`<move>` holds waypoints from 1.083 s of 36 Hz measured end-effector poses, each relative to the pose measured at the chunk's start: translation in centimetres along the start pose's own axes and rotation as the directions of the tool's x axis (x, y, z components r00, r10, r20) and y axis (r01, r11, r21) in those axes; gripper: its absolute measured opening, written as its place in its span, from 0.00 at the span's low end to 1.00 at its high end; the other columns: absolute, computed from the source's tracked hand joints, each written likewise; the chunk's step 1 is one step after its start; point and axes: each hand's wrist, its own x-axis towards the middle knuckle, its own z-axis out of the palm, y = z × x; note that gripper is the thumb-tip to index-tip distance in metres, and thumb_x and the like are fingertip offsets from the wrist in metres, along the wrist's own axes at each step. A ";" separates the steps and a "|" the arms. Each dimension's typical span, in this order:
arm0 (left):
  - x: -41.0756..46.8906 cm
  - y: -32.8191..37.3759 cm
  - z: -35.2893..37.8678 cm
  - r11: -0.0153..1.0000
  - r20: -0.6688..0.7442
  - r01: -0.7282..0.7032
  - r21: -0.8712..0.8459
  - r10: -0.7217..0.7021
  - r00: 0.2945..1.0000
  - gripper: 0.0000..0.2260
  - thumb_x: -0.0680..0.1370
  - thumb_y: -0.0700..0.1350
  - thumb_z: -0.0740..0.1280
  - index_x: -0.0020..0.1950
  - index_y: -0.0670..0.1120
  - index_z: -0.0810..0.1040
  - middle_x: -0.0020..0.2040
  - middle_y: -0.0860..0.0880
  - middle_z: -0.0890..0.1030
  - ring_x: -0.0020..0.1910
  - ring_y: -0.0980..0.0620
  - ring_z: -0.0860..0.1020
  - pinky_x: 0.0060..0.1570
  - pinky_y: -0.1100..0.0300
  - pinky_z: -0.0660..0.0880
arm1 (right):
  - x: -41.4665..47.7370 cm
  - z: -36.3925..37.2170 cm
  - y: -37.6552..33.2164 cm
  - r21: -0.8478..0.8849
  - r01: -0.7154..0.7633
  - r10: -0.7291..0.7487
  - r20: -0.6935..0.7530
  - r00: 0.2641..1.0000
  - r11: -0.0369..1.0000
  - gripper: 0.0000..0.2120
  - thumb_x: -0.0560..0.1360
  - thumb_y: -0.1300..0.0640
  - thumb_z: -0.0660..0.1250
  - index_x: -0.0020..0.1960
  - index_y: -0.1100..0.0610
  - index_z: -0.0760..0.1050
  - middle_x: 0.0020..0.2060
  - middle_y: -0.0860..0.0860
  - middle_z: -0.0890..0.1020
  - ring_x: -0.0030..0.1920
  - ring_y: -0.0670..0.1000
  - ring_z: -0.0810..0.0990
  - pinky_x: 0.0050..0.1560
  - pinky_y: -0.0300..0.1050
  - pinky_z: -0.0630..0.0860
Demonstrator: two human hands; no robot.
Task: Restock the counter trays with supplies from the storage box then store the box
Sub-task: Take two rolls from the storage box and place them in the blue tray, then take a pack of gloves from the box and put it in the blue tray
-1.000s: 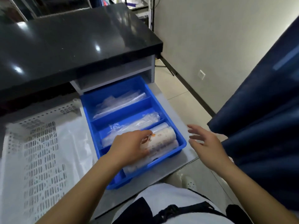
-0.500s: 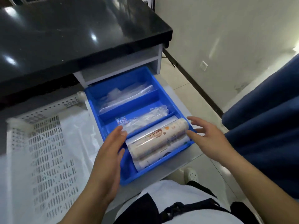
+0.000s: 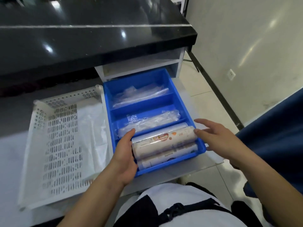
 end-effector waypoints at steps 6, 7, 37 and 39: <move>0.1 -0.6 0.6 1.000 -0.051 -0.029 -0.009 0.028 0.998 0.23 0.78 0.61 0.61 0.67 0.50 0.77 0.57 0.43 0.84 0.55 0.43 0.84 0.50 0.49 0.81 | 0.2 -0.9 -0.1 -0.099 0.054 -0.046 0.086 0.995 0.994 0.24 0.77 0.40 0.63 0.72 0.34 0.63 0.60 0.44 0.81 0.58 0.49 0.79 0.59 0.56 0.79; 0.0 -0.6 0.8 0.999 -0.059 -0.038 -0.007 0.037 0.998 0.23 0.78 0.61 0.60 0.67 0.50 0.77 0.57 0.43 0.85 0.55 0.43 0.84 0.46 0.51 0.82 | 0.1 -1.1 -0.1 -0.115 0.071 -0.059 0.103 0.993 0.991 0.24 0.77 0.40 0.63 0.72 0.34 0.63 0.61 0.44 0.80 0.59 0.49 0.79 0.60 0.56 0.78; -16.0 -20.0 -6.2 0.618 -0.591 0.100 0.780 0.675 0.441 0.38 0.69 0.79 0.46 0.76 0.68 0.45 0.78 0.64 0.34 0.77 0.60 0.33 0.75 0.57 0.42 | -8.4 13.9 -4.2 0.033 0.909 -0.585 0.776 0.238 0.415 0.34 0.71 0.26 0.57 0.74 0.34 0.59 0.77 0.34 0.51 0.77 0.35 0.40 0.77 0.43 0.45; -17.6 -22.6 -8.5 0.701 -0.675 0.118 0.704 0.608 0.418 0.37 0.67 0.80 0.45 0.75 0.71 0.43 0.76 0.66 0.32 0.77 0.60 0.33 0.77 0.56 0.43 | -10.2 16.8 -3.5 0.033 0.915 -0.555 0.803 0.215 0.403 0.33 0.71 0.27 0.57 0.74 0.32 0.58 0.77 0.33 0.51 0.77 0.36 0.41 0.77 0.43 0.45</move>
